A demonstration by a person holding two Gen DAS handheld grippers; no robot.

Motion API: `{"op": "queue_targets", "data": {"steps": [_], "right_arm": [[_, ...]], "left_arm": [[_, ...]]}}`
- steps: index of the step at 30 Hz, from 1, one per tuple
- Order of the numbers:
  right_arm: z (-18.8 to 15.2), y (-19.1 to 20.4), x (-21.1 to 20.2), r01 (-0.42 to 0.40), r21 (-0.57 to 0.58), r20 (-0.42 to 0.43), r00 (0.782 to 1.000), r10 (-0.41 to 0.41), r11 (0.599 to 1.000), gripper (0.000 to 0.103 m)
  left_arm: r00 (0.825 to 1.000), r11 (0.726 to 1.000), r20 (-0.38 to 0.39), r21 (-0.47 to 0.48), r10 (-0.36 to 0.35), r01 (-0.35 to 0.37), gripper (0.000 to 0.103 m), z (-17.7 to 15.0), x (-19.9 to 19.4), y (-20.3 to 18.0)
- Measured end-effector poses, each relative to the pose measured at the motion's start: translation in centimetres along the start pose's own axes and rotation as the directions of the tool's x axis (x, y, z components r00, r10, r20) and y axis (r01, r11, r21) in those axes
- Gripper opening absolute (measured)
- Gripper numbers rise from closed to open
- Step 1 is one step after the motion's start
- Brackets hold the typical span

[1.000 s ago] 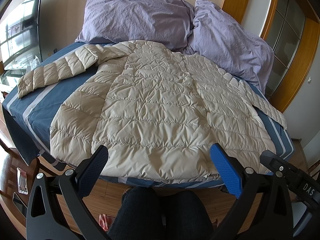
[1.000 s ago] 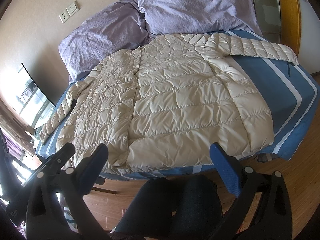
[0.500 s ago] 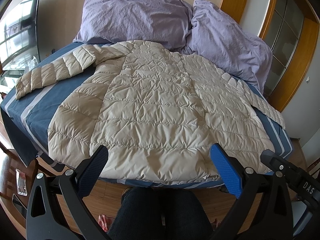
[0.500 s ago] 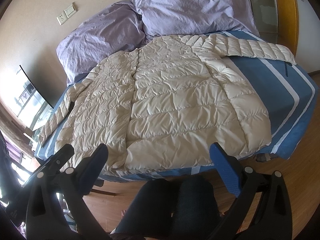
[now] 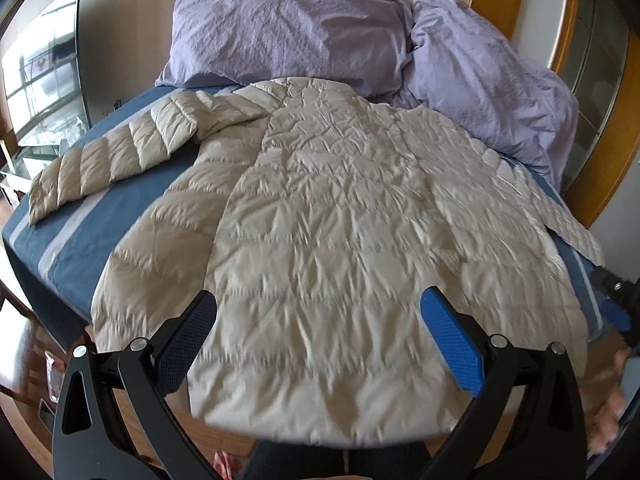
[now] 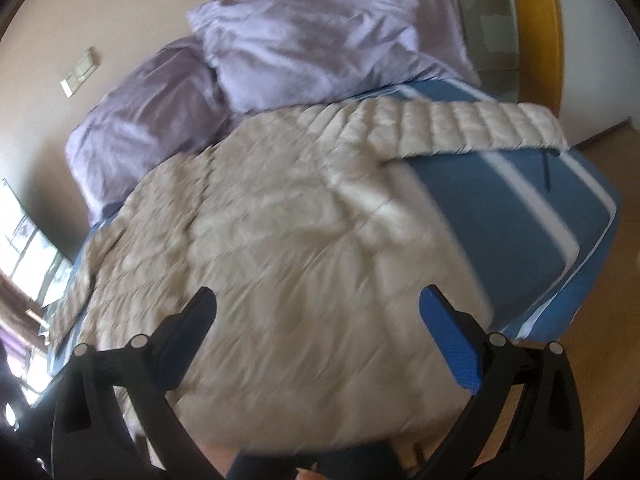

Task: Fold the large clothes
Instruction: 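Reach the right tool to the jacket sleeve cuff and grasp it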

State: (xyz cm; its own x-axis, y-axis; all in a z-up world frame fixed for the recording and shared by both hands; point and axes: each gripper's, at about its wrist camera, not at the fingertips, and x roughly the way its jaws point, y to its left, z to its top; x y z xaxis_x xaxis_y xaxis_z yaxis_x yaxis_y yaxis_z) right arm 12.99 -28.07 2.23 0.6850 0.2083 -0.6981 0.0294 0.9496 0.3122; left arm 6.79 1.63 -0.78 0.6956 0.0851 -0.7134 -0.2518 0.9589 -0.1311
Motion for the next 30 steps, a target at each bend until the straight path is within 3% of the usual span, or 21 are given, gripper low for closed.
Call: {"op": "queue_targets", "data": {"steps": [8, 15, 18, 20, 24, 30], "right_arm": [[8.6, -9.8, 4.7, 0.201, 0.126, 0.013, 0.979, -0.204, 0.972, 0.101], [15.4, -19.0, 7.6, 0.371, 0.225, 0.001, 0.924, -0.381, 0.901, 0.101], [17.1, -22.1, 9.1, 0.438, 0.24, -0.008, 0.893, -0.449, 0.866, 0.1], [17.9, -24.5, 10.1, 0.482, 0.26, -0.034, 0.871, -0.491, 0.837, 0.093], [18.1, -28.3, 11.8, 0.506, 0.332, -0.097, 0.858, -0.505, 0.796, 0.081], [17.7, -31.4, 12.7, 0.532, 0.395, -0.121, 0.838, -0.532, 0.749, 0.079]], "left_arm": [[0.997, 0.995, 0.007, 0.063, 0.076, -0.077, 0.102, 4.1, 4.6, -0.3], [0.992, 0.99, -0.017, 0.071, 0.124, -0.123, 0.102, 6.2, 8.4, 0.2], [0.99, 0.988, -0.029, 0.074, 0.139, -0.136, 0.102, 6.5, 9.7, 0.3], [0.988, 0.986, -0.041, 0.077, 0.148, -0.145, 0.102, 6.6, 10.5, 0.4], [0.986, 0.986, -0.062, 0.078, 0.154, -0.149, 0.102, 6.4, 11.8, 0.5], [0.986, 0.985, -0.061, 0.085, 0.154, -0.149, 0.102, 6.1, 12.3, 0.5]]}}
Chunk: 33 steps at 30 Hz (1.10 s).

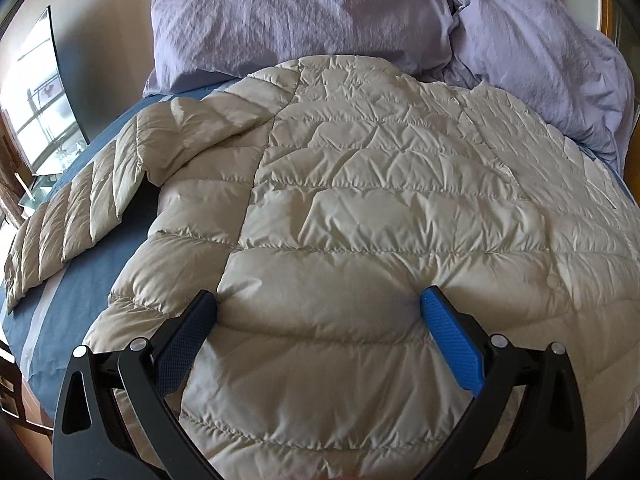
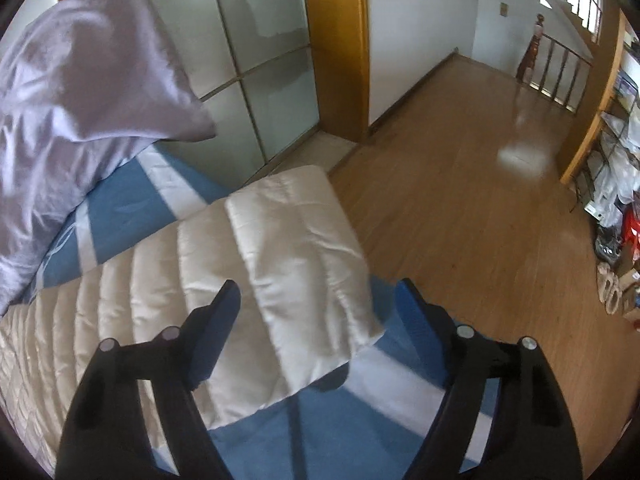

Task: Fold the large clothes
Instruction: 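Reach the right tool to the jacket sleeve cuff and grasp it, then carry the sleeve with the right tool across the jacket body and release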

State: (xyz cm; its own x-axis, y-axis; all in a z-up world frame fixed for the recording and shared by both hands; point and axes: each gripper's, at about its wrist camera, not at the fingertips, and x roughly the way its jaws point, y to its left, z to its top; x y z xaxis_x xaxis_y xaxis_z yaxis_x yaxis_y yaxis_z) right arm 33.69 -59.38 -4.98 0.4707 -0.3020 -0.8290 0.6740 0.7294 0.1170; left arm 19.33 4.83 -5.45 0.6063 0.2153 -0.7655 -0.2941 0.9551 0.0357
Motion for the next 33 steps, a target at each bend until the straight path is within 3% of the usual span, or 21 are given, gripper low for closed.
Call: {"op": "queue_targets", "data": {"steps": [4, 8, 13, 20, 24, 29, 33], "right_arm": [[-0.3, -0.3, 1.4, -0.003, -0.01, -0.035, 0.999, 0.003, 1.0, 0.066], [-0.6, -0.2, 1.6, 0.009, -0.026, -0.007, 1.0, -0.009, 1.0, 0.053], [-0.9, 1.0, 1.2, 0.003, -0.081, 0.015, 1.0, -0.002, 0.997, 0.008], [-0.8, 4.5, -3.0, -0.009, -0.144, 0.107, 0.994, 0.024, 0.989, 0.004], [-1.6, 9.0, -6.2, -0.087, -0.245, 0.139, 0.983, 0.124, 0.966, 0.004], [-4.6, 16.9, -8.7, -0.204, -0.374, 0.081, 0.965, 0.25, 0.905, 0.004], [-9.4, 24.6, -10.4, -0.332, -0.473, -0.04, 0.933, 0.357, 0.816, 0.004]], "left_arm": [[1.0, 1.0, -0.013, -0.008, -0.012, 0.012, 0.102, 0.0, 0.2, 0.1], [1.0, 1.0, -0.02, -0.007, -0.015, 0.015, 0.102, 0.0, 0.4, 0.0], [1.0, 1.0, -0.023, -0.007, -0.017, 0.017, 0.102, 0.0, 0.4, 0.1], [1.0, 1.0, -0.025, -0.005, -0.016, 0.015, 0.102, 0.0, 0.6, 0.0], [1.0, 1.0, -0.028, -0.003, -0.014, 0.014, 0.102, 0.0, 0.7, -0.1], [1.0, 1.0, -0.027, -0.004, -0.015, 0.015, 0.102, 0.0, 0.6, -0.1], [0.999, 1.0, -0.028, -0.007, -0.023, 0.023, 0.102, -0.1, 0.7, -0.1]]}}
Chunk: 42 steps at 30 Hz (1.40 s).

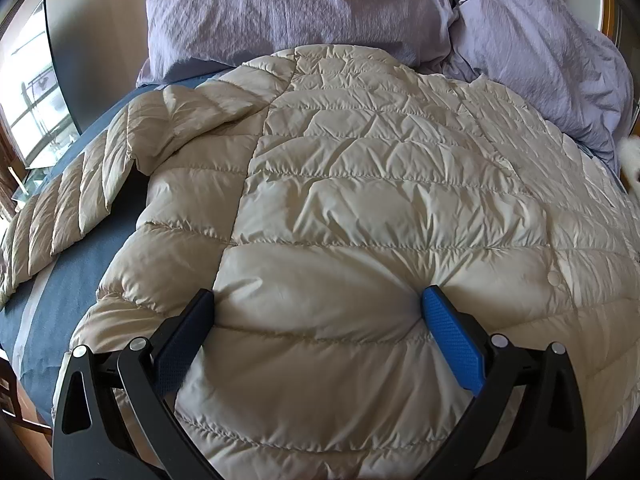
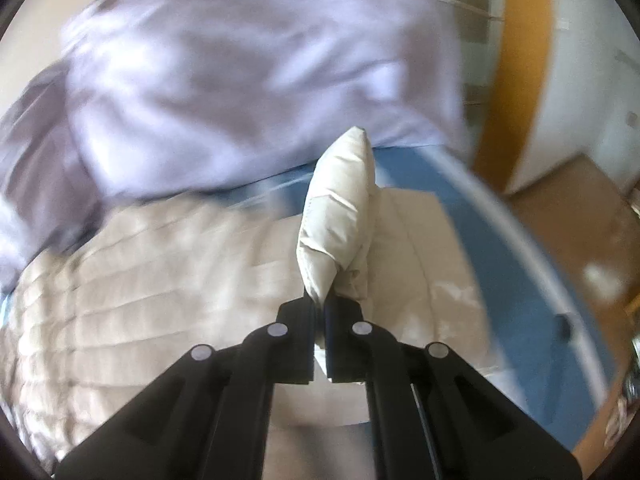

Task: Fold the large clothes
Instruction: 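Carry the sleeve with the right tool across the jacket body and release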

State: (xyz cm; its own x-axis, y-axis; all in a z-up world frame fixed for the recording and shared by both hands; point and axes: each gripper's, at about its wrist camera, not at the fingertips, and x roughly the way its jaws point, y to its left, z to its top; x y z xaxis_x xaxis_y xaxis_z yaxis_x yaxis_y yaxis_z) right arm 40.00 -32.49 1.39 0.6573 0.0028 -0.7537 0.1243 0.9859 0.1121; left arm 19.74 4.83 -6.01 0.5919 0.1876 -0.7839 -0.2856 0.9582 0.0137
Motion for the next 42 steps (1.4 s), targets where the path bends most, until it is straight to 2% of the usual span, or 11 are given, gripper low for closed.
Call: {"op": "queue_targets", "data": {"steps": [6, 10, 24, 27, 32, 35, 36, 37, 38, 39, 42], "right_arm": [[-2.4, 11.1, 1.4, -0.173, -0.124, -0.109, 0.981, 0.159, 0.977, 0.004], [-4.3, 15.3, 1.4, -0.255, -0.137, -0.168, 0.958, 0.231, 0.957, 0.004], [-7.7, 23.6, -0.9, -0.452, -0.181, -0.259, 0.879, 0.401, 0.874, 0.005], [-8.6, 24.7, -1.1, -0.484, -0.21, -0.284, 0.862, 0.42, 0.85, 0.013], [-8.2, 24.4, -2.7, -0.534, -0.226, -0.27, 0.838, 0.474, 0.815, 0.035], [-6.8, 22.5, -3.7, -0.522, -0.195, -0.191, 0.851, 0.49, 0.83, 0.04], [-6.3, 21.7, -3.6, -0.49, -0.189, -0.16, 0.87, 0.466, 0.851, 0.04], [-6.0, 21.1, -3.2, -0.417, -0.208, -0.122, 0.908, 0.4, 0.885, 0.041], [-6.0, 21.0, -3.0, -0.367, -0.228, -0.099, 0.93, 0.354, 0.902, 0.041], [-6.1, 20.9, -2.4, -0.272, -0.272, -0.06, 0.962, 0.266, 0.923, 0.041], [-6.7, 20.8, -0.6, -0.166, -0.324, -0.045, 0.986, 0.16, 0.931, 0.045]], "left_arm": [[1.0, 1.0, -0.001, 0.0, 0.001, -0.001, 0.102, 0.0, -0.1, 0.1], [1.0, 1.0, -0.001, 0.0, 0.0, 0.0, 0.102, 0.0, -0.1, 0.0], [1.0, 1.0, -0.002, -0.001, 0.0, 0.0, 0.102, 0.0, -0.1, 0.1], [1.0, 1.0, -0.002, -0.002, -0.001, 0.001, 0.102, 0.0, -0.1, 0.1], [1.0, 1.0, -0.002, -0.002, -0.001, 0.001, 0.102, 0.0, -0.1, 0.1], [1.0, 1.0, -0.002, -0.003, -0.001, 0.001, 0.102, 0.0, -0.1, 0.1], [1.0, 1.0, -0.002, -0.003, -0.001, 0.001, 0.102, 0.0, -0.1, 0.1], [1.0, 1.0, -0.002, -0.003, -0.002, 0.002, 0.102, 0.0, -0.1, 0.1], [1.0, 1.0, -0.002, -0.003, -0.001, 0.001, 0.102, 0.0, -0.1, 0.1], [1.0, 1.0, -0.002, -0.003, -0.001, 0.001, 0.102, 0.0, -0.1, 0.1], [1.0, 1.0, -0.001, -0.003, -0.002, 0.002, 0.102, 0.0, -0.1, 0.1]]}}
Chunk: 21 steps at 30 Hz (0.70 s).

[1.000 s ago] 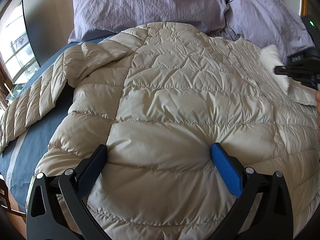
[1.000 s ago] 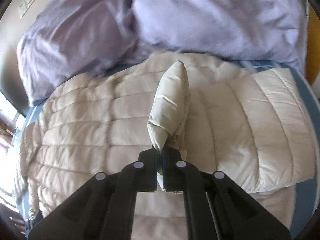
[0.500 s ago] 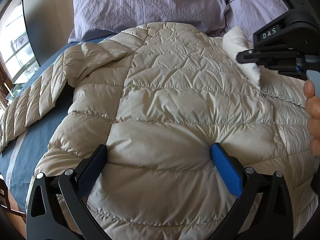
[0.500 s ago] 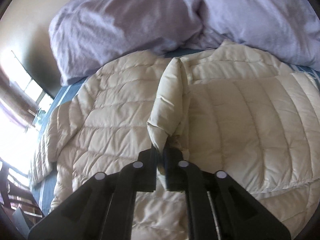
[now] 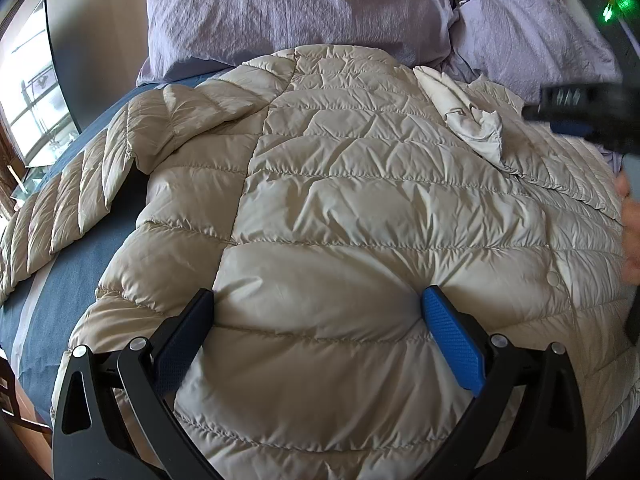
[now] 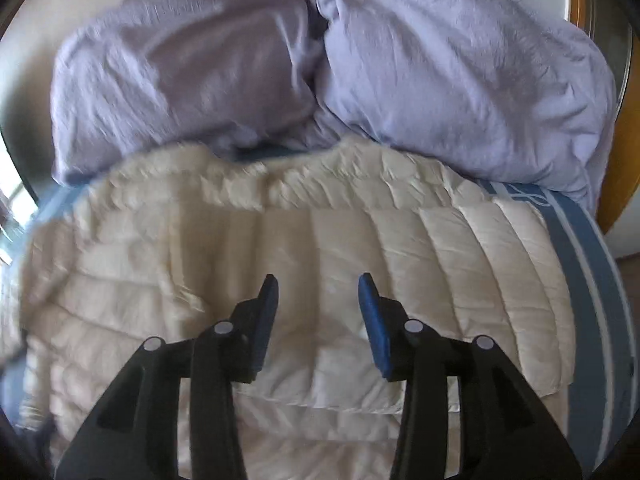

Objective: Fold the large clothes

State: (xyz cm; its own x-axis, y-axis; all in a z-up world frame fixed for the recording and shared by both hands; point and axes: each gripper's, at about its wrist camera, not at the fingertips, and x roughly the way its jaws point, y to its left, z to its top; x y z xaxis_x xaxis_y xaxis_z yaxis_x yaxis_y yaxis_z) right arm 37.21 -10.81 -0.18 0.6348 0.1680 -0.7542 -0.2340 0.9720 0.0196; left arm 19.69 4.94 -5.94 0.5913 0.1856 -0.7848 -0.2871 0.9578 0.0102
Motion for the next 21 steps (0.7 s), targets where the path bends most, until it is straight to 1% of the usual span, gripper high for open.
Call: {"op": "queue_targets", "data": {"steps": [2, 4, 9, 12, 17, 21], "right_arm": [[-0.4, 0.1, 0.9, -0.011, 0.001, -0.022, 1.0, 0.011, 1.0, 0.05], [-0.6, 0.8, 1.5, -0.025, -0.007, -0.035, 0.999, 0.025, 1.0, 0.059], [-0.5, 2.8, 1.6, -0.077, -0.033, -0.032, 0.997, 0.076, 0.996, 0.069], [-0.8, 4.0, 1.9, -0.08, -0.052, -0.049, 0.996, 0.078, 0.995, 0.071], [-1.5, 4.7, 2.7, -0.09, -0.06, -0.087, 0.993, 0.085, 0.994, 0.077], [-2.2, 5.3, 2.9, -0.083, -0.091, -0.092, 0.993, 0.074, 0.992, 0.082]], "left_arm": [[1.0, 1.0, 0.0, 0.0, -0.001, 0.001, 0.102, 0.0, 0.0, 0.0], [1.0, 1.0, 0.001, -0.001, -0.002, 0.002, 0.102, 0.0, 0.0, -0.1], [1.0, 1.0, 0.001, -0.002, -0.001, 0.001, 0.102, -0.1, 0.0, 0.0], [1.0, 1.0, 0.001, -0.003, -0.002, 0.002, 0.102, 0.0, 0.0, 0.0], [1.0, 1.0, 0.0, -0.003, -0.001, 0.001, 0.102, 0.0, 0.0, 0.0], [1.0, 1.0, 0.001, -0.003, -0.002, 0.002, 0.102, 0.0, 0.0, 0.0]]}}
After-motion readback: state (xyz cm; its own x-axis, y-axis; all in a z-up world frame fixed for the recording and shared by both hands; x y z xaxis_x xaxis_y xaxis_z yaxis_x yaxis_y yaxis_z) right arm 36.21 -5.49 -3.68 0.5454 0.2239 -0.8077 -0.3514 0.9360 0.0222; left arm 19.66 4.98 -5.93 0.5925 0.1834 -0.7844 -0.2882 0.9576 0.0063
